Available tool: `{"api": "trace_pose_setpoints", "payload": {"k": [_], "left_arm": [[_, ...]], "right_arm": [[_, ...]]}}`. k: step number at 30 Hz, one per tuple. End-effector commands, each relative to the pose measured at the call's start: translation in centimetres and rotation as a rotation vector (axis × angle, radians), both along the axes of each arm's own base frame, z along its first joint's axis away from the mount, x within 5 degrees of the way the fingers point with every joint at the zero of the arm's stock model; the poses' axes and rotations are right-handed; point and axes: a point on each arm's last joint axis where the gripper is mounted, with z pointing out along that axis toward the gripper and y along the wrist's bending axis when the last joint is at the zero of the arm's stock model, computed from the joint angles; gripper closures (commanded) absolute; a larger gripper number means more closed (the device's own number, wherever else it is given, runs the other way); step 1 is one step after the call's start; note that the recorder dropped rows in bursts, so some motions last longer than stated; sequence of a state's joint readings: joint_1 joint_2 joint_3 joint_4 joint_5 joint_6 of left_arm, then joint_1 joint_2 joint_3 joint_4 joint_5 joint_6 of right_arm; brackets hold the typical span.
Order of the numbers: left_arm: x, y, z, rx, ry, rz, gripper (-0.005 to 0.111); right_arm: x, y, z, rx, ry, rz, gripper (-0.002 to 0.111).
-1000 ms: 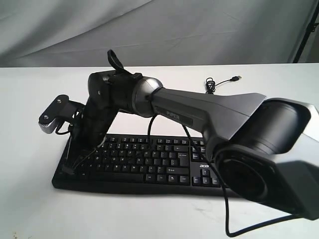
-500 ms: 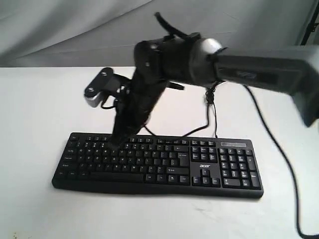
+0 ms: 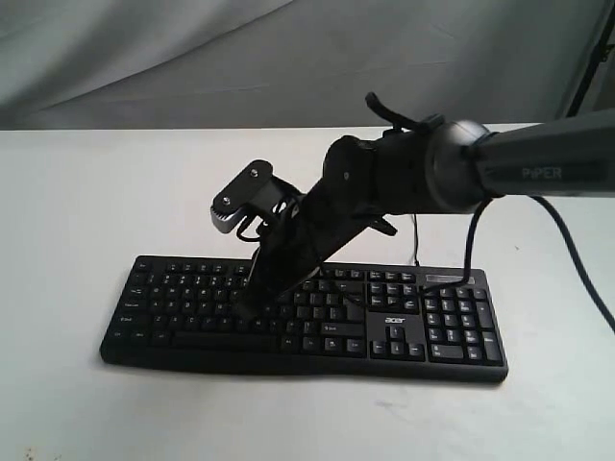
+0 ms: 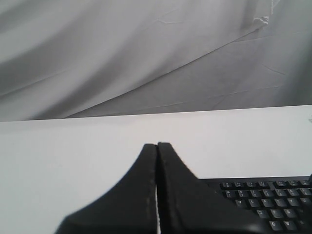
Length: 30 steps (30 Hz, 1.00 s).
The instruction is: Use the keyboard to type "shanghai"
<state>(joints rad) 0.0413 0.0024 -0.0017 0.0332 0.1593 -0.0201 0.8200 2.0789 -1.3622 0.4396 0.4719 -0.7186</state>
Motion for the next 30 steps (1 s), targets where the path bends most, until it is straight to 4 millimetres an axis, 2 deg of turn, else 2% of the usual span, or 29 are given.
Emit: {"api": "trace_pose_setpoints", "payload": {"k": [1, 10, 19, 24, 26, 30], "left_arm": [[0.0, 0.0, 0.0, -0.004, -0.006, -0.007, 0.107], [0.0, 0.0, 0.0, -0.004, -0.006, -0.007, 0.107], [0.0, 0.0, 0.0, -0.004, -0.006, -0.007, 0.107], [0.0, 0.0, 0.0, -0.004, -0.006, -0.007, 0.107], [0.0, 0.0, 0.0, -0.004, -0.006, -0.007, 0.107], [0.0, 0.0, 0.0, -0.004, -0.006, -0.007, 0.107]], "right_arm": [[0.5, 0.3, -0.1, 0.003, 0.000, 0.009, 0.108], [0.7, 0.0, -1.1, -0.021, 0.029, 0.004, 0.108], [0.7, 0.0, -1.1, -0.021, 0.029, 0.004, 0.108], [0.7, 0.0, -2.4, -0.041, 0.052, 0.002, 0.108], [0.7, 0.0, -2.4, -0.041, 0.052, 0.002, 0.108], [0.7, -0.1, -0.2, -0.014, 0.004, 0.013, 0.108]]}}
